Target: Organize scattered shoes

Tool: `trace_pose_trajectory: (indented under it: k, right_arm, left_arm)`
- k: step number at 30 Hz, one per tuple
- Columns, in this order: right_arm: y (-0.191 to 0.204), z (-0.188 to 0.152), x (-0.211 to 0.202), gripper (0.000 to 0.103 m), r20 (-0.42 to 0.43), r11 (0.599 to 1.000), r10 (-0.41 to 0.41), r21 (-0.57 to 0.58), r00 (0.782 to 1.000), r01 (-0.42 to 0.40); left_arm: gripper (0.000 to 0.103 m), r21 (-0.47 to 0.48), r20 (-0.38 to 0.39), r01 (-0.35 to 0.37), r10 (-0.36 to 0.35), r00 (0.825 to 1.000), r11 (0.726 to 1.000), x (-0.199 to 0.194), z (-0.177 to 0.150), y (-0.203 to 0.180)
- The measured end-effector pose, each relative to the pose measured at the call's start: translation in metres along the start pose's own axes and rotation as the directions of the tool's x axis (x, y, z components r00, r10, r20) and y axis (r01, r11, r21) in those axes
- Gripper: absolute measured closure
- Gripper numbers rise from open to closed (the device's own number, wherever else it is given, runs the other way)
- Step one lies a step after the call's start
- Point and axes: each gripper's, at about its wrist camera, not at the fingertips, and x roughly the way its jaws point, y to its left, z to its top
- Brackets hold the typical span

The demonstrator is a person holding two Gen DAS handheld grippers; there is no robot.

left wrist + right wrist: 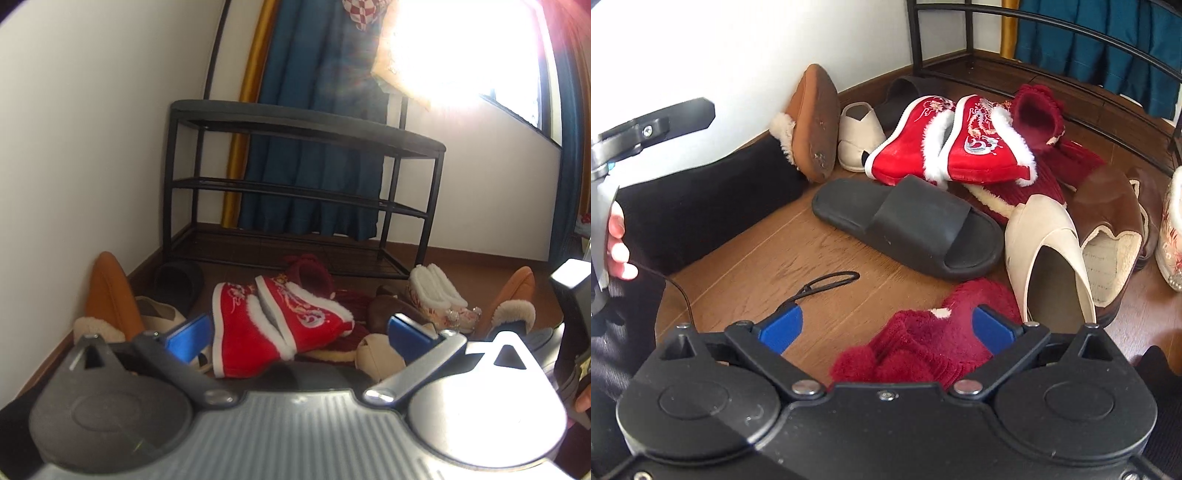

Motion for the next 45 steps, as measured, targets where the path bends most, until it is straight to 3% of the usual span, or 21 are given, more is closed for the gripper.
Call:
trace_pose_trajectory:
  k: [6,8,10,12,15,19,24,32,38,42,45]
  right_arm:
    - [-0.018,0.02,-0.013,0.0,0.143,0.964,-0.022,0.266,0.99,-0.017]
    - [-0.021,0.03,-0.02,0.0,0.217,0.919,-0.005,0.385,0.976,-0.081]
    - [-0.051,0.036,-0.022,0.0,0.315,0.835,0.062,0.503,0.947,-0.222]
    - [-0.051,0.036,-0.023,0.0,0.376,0.776,0.075,0.56,0.924,-0.29]
    - [-0.05,0.036,-0.021,0.0,0.361,0.802,0.004,0.556,0.933,-0.218]
    - [-0.068,0.036,-0.013,0.0,0.269,0.802,-0.12,0.594,0.956,-0.067]
    - [-0.096,0.041,-0.014,0.0,0.247,0.787,-0.182,0.616,0.952,-0.01]
    - [-0.099,0.019,-0.024,0.0,0.311,0.77,-0.132,0.63,0.941,-0.1]
    - [-0.099,-0.001,-0.032,0.0,0.359,0.749,-0.097,0.64,0.928,-0.169]
    - [-0.096,-0.022,-0.039,0.0,0.377,0.718,-0.102,0.668,0.92,-0.194]
    - [-0.097,-0.033,-0.067,0.0,0.372,0.722,-0.126,0.67,0.919,-0.172]
  left_arm:
    - [0.0,-0.014,0.032,-0.027,0.028,0.999,1.0,-0.004,0.012,0.016]
    - [0.0,-0.025,0.034,-0.027,0.028,0.999,0.999,-0.004,0.017,0.021]
    - [0.0,-0.027,0.043,-0.028,0.029,0.999,0.999,-0.002,0.022,0.028]
    - [0.0,-0.012,0.049,-0.035,0.036,0.998,0.999,0.002,0.027,0.032]
    - [0.0,-0.009,0.061,-0.045,0.045,0.997,0.999,0.01,0.033,0.039]
    - [0.0,-0.005,0.068,-0.031,0.031,0.997,1.0,0.021,0.036,0.041]
    - [0.0,0.005,0.07,0.0,0.0,0.998,1.0,0.041,0.031,0.038]
    - [0.0,0.05,0.026,0.02,-0.022,0.999,0.999,0.087,0.016,0.033]
    - [0.0,0.088,-0.018,0.038,-0.037,0.999,0.995,0.151,0.012,0.015]
    - [0.0,0.075,-0.035,0.036,-0.033,0.999,0.997,0.196,0.02,-0.007]
    - [0.0,0.079,-0.043,0.062,-0.059,0.997,0.995,0.216,0.026,-0.029]
